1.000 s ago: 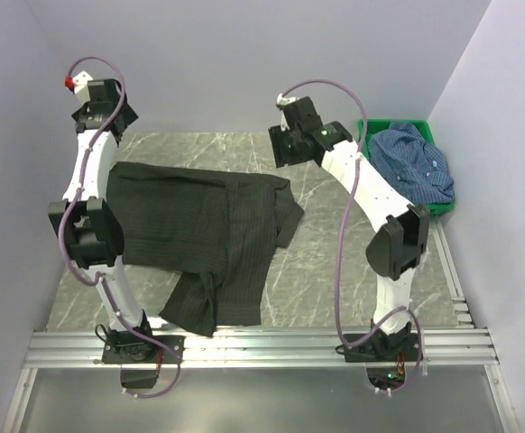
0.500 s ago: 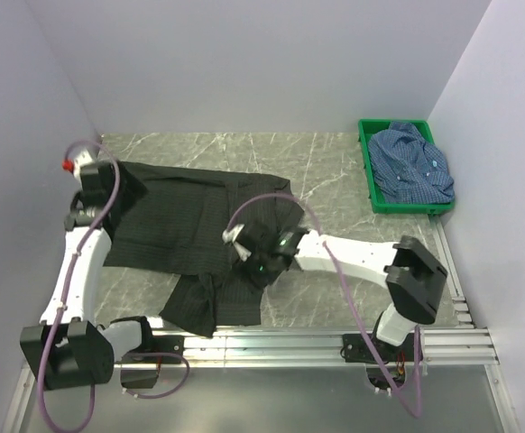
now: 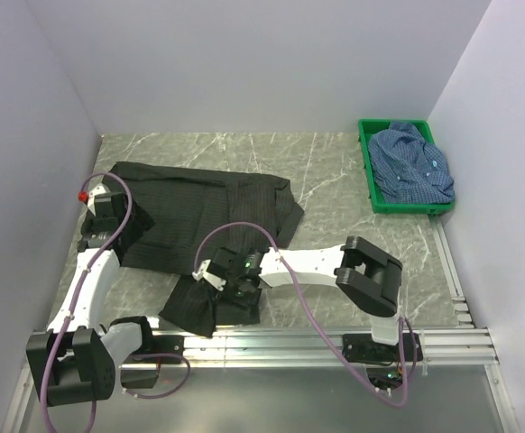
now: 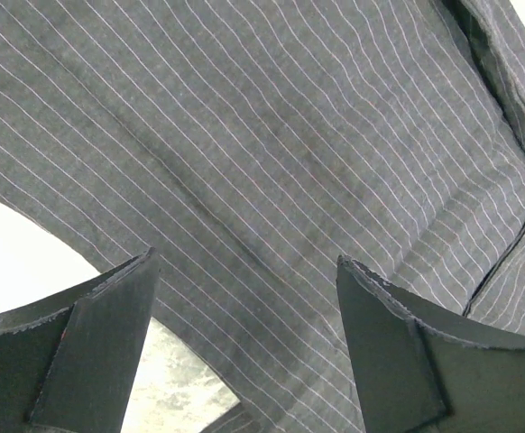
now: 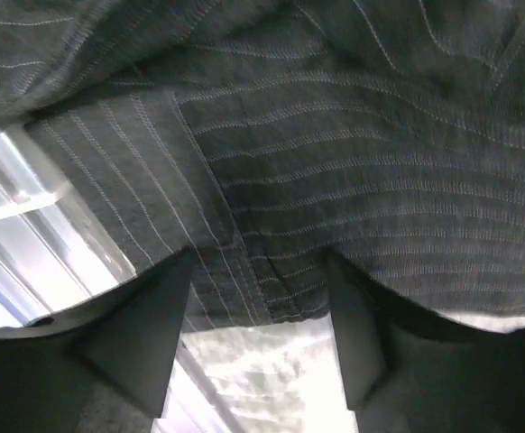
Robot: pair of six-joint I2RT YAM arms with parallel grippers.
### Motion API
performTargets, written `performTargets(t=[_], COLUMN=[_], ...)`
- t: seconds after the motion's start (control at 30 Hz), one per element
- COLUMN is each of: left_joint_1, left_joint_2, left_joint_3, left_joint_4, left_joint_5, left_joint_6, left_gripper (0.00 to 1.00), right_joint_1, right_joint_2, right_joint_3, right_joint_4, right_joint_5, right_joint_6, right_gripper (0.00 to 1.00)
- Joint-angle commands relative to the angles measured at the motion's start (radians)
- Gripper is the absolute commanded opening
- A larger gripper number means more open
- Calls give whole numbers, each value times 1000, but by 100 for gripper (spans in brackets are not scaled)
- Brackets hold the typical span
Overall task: Fold and stack the long sleeve shirts
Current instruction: Flatten the shirt out
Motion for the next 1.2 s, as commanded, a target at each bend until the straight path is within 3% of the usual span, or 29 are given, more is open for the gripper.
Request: performTargets(t=[0.0, 0.07, 0.1, 0.13, 0.27, 0.37, 0.47, 0.5, 0.57, 0.6, 0.67, 0.7, 0.8, 0.97, 1.03, 1.17], left_joint_1=[-3, -3, -3, -3, -3, -3, -5, -3, -3, -3, -5, -3, -3, -3, -5, -3], left_joint_2=[3, -2, -5, -8, -19, -17, -17, -17, -22, -25, -31, -33, -39, -30, -22, -10], left_joint_3=[20, 18, 17, 18, 18, 18, 18, 20, 17, 15, 12, 11, 6, 10, 10, 6], left_joint_4=[53, 53, 53, 55, 55, 55, 52, 53, 52, 52, 50, 49, 49, 55, 55, 58], left_joint_5=[-36, -36, -36, -37, -42, -39, -36, -37, -34, -37, -33, -39, -34, -19, -13, 7], left_joint_6=[22, 20, 17, 17, 13, 11, 10, 11, 10, 11, 11, 10, 8, 6, 6, 6], left_gripper=[84, 84, 84, 84, 84, 84, 84, 84, 84, 84, 84, 84, 84, 84, 84, 84], right_joint_1=[4, 4, 4, 4, -24, -125, -241, -318, -389, -467, -524, -542, -573, -556, -535, -452], right_joint_2=[39, 26, 17, 3, -104, -119, -22, 23, 180, 216, 255, 249, 166, 47, 8, -145], right_joint_3=[19, 16, 17, 25, 115, 303, 622, 837, 1088, 1244, 1284, 1268, 1037, 890, 780, 513], right_joint_4=[2, -6, -15, -27, -140, -254, -375, -400, -415, -321, -149, 32, 305, 200, 154, 118], right_joint_5=[-1, 10, 19, 42, 149, 235, 321, 372, 476, 619, 790, 891, 885, 615, 558, 267], right_joint_6=[-34, -37, -37, -38, -77, -115, -173, -184, -204, -198, -174, -180, -204, -88, -45, 126], right_gripper=[48, 25, 6, 0, 0, 0, 0, 0, 0, 2, 18, 48, 82, 88, 87, 81])
